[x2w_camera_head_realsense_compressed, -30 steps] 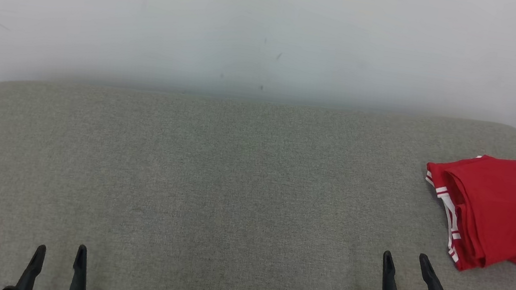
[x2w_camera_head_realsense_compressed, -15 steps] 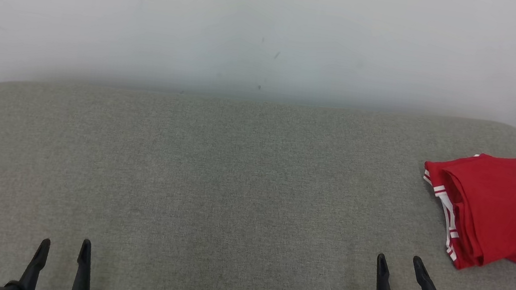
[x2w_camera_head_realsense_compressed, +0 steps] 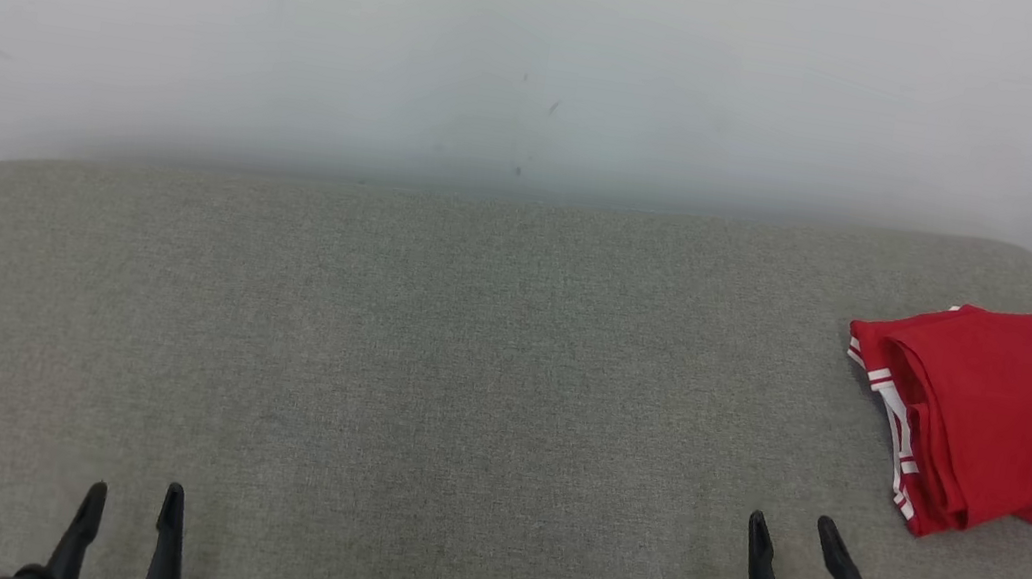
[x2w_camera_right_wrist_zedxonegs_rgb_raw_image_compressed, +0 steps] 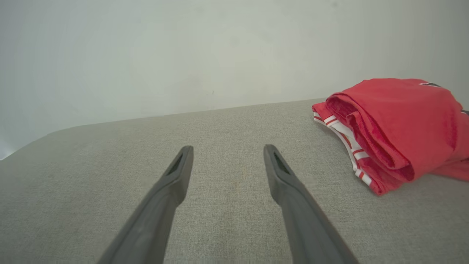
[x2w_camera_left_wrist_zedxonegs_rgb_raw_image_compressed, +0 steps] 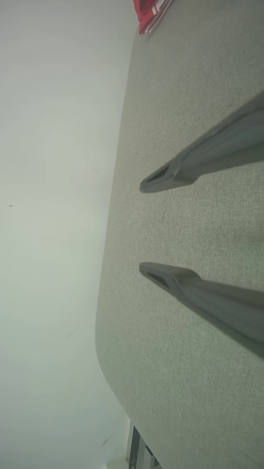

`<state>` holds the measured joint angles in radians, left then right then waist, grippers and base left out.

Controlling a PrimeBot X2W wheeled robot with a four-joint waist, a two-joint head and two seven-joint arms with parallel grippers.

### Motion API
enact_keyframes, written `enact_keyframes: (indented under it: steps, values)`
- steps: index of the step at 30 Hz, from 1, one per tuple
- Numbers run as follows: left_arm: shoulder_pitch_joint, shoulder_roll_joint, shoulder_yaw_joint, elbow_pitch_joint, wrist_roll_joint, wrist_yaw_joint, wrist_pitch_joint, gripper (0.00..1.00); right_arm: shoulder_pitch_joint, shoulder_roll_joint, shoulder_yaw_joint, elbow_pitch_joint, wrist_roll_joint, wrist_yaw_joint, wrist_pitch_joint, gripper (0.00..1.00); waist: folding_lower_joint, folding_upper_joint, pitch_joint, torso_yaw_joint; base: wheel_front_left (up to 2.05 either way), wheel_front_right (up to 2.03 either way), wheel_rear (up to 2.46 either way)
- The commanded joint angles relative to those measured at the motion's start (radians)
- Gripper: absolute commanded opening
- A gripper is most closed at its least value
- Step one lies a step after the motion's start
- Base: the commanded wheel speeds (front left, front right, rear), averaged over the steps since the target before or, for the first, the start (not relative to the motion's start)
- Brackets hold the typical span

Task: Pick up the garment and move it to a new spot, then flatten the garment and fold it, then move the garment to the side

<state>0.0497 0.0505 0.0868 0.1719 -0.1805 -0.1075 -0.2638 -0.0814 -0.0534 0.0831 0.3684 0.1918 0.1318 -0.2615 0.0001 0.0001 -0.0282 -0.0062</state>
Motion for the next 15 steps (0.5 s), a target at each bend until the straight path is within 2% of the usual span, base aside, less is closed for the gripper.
enact_keyframes:
  steps: [1,6,15]
  values:
    - [0.001,0.0,0.0,0.004,0.0,0.001,0.0,0.0,0.001,0.0,0.0,0.004,0.0,0.0,0.001,0.0,0.0,-0.0001,0.0,0.0,0.0,0.0,0.0]
    - [0.022,-0.007,-0.001,0.054,-0.002,0.001,0.006,0.0,0.033,0.0,0.0,0.049,0.001,0.0,0.008,0.0,0.0001,-0.0001,0.0,0.0,0.0,0.0,0.0]
    - [-0.005,-0.006,0.006,0.061,-0.177,-0.002,0.056,0.0,0.024,0.001,-0.026,0.028,0.175,0.0,0.054,0.0,0.0,-0.0001,0.003,0.001,0.0,0.0,0.0]
